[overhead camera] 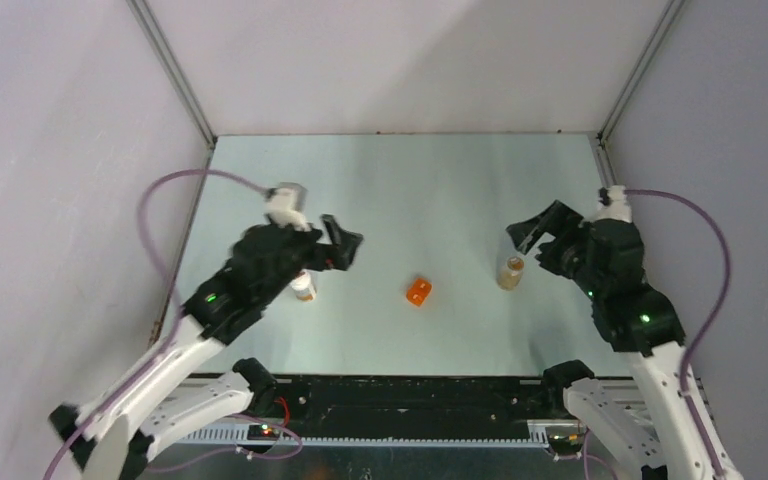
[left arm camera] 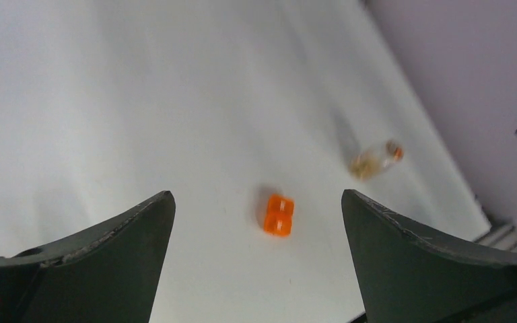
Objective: Sort the pills into containers
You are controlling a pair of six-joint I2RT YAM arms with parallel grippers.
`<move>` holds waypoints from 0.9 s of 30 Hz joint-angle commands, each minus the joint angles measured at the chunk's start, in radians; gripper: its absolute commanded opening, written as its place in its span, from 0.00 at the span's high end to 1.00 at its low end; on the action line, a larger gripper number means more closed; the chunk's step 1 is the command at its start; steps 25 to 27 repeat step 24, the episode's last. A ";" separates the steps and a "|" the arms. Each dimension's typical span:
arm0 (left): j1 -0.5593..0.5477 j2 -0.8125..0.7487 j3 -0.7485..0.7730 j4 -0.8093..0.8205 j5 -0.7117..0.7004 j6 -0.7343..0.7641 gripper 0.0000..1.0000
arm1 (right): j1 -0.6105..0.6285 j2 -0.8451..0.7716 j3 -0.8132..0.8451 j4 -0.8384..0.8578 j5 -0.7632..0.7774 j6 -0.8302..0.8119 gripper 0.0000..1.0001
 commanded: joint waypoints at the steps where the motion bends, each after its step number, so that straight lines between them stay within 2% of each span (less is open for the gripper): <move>1: -0.009 -0.227 0.088 -0.120 -0.252 0.123 0.01 | -0.011 -0.063 0.132 -0.155 0.240 -0.089 0.06; 3: -0.009 -0.311 0.111 -0.133 -0.273 0.158 0.01 | -0.011 -0.081 0.184 -0.196 0.308 -0.108 0.01; 7: -0.008 -0.445 0.153 -0.183 -0.370 0.178 0.01 | -0.012 -0.125 0.284 -0.249 0.474 -0.144 0.01; 13: -0.008 -0.516 0.182 -0.258 -0.515 0.211 0.01 | -0.011 -0.182 0.397 -0.285 0.649 -0.190 0.01; 18: -0.010 -0.495 0.186 -0.321 -0.599 0.218 0.01 | -0.011 -0.224 0.424 -0.269 0.710 -0.218 0.01; 27: -0.008 -0.451 0.179 -0.343 -0.623 0.213 0.01 | -0.011 -0.213 0.405 -0.275 0.712 -0.214 0.01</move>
